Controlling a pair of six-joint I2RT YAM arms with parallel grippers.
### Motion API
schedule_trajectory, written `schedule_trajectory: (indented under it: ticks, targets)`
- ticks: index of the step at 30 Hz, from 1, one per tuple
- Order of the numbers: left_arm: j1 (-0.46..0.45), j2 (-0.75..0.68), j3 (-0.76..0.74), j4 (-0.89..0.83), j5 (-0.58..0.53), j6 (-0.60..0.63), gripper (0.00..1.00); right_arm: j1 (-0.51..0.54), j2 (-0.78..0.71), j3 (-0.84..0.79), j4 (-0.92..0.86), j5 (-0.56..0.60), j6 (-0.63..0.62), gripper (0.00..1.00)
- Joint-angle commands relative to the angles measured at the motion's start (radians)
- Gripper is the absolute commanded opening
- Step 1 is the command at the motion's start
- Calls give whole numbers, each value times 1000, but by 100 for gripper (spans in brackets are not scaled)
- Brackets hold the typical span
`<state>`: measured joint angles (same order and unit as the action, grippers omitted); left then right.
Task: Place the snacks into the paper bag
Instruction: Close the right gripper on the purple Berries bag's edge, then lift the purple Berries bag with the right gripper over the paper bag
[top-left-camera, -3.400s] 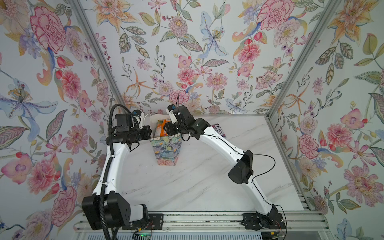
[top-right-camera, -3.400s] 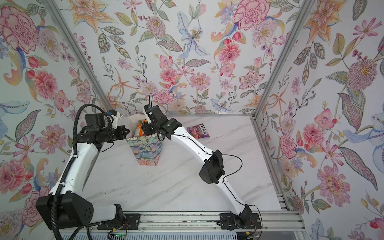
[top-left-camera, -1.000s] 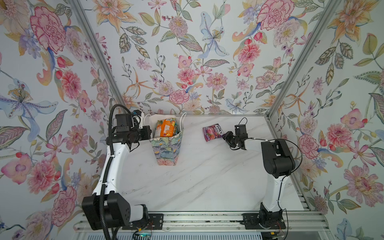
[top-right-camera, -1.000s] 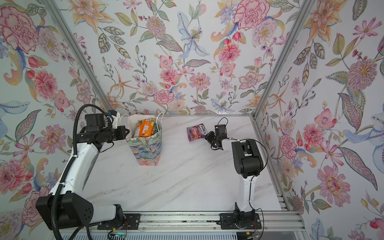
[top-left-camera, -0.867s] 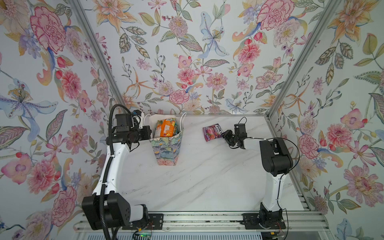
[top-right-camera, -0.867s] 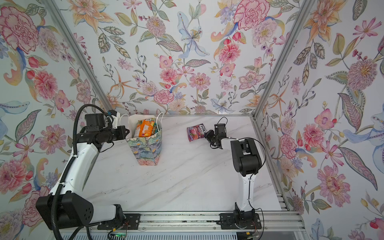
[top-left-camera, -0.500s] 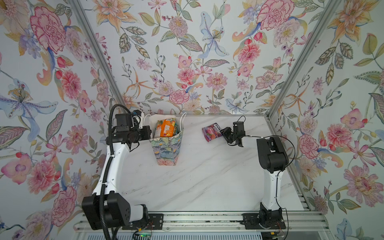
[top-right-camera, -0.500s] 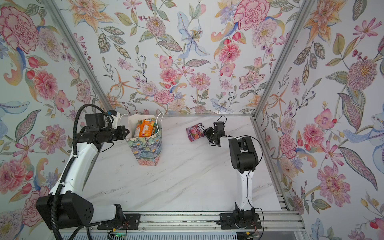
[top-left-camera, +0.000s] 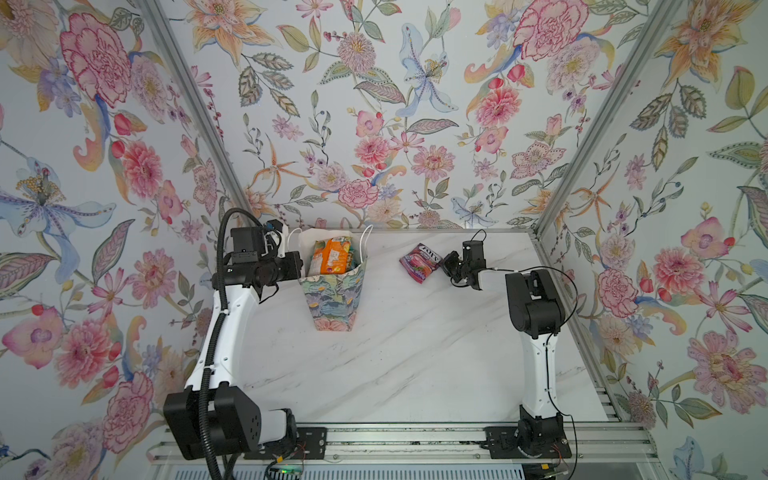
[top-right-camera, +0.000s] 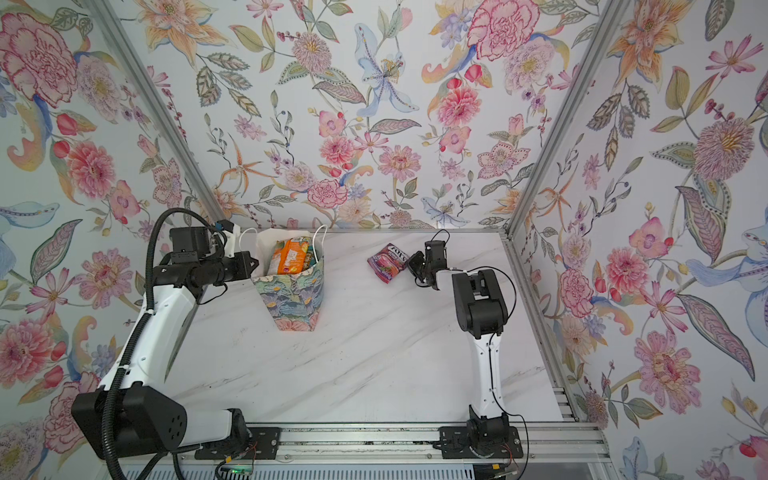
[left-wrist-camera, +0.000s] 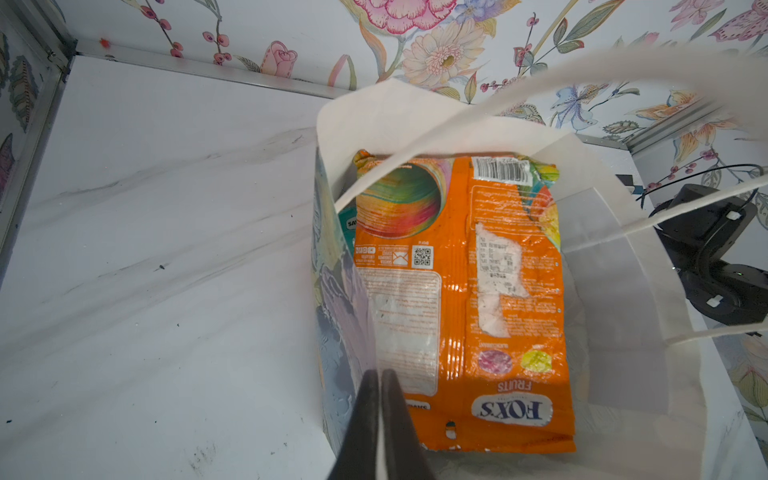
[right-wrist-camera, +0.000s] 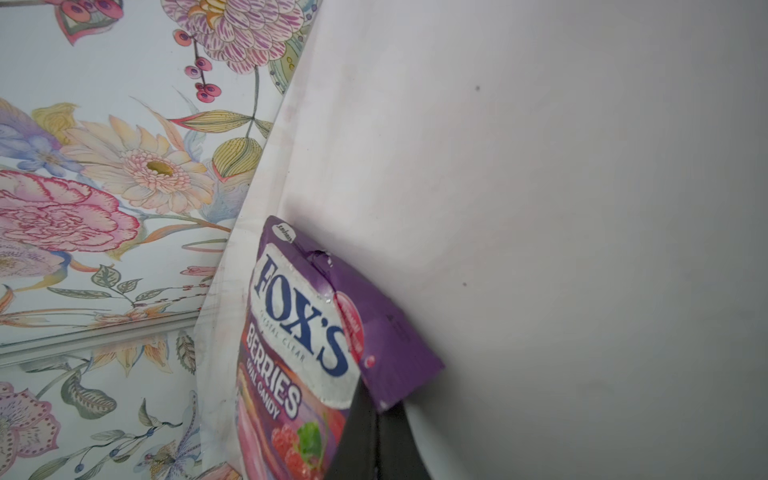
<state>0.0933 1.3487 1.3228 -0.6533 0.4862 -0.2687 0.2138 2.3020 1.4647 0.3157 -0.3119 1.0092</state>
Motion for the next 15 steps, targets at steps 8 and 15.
schedule_trajectory:
  ticks: [8,15]
  targets:
    - [-6,13,40,-39,-6,15,3,47,-200,-83,35,-61,-80,0]
    - [-6,8,33,-36,-1,14,3,125,-358,-71,-46,-34,-163,0]
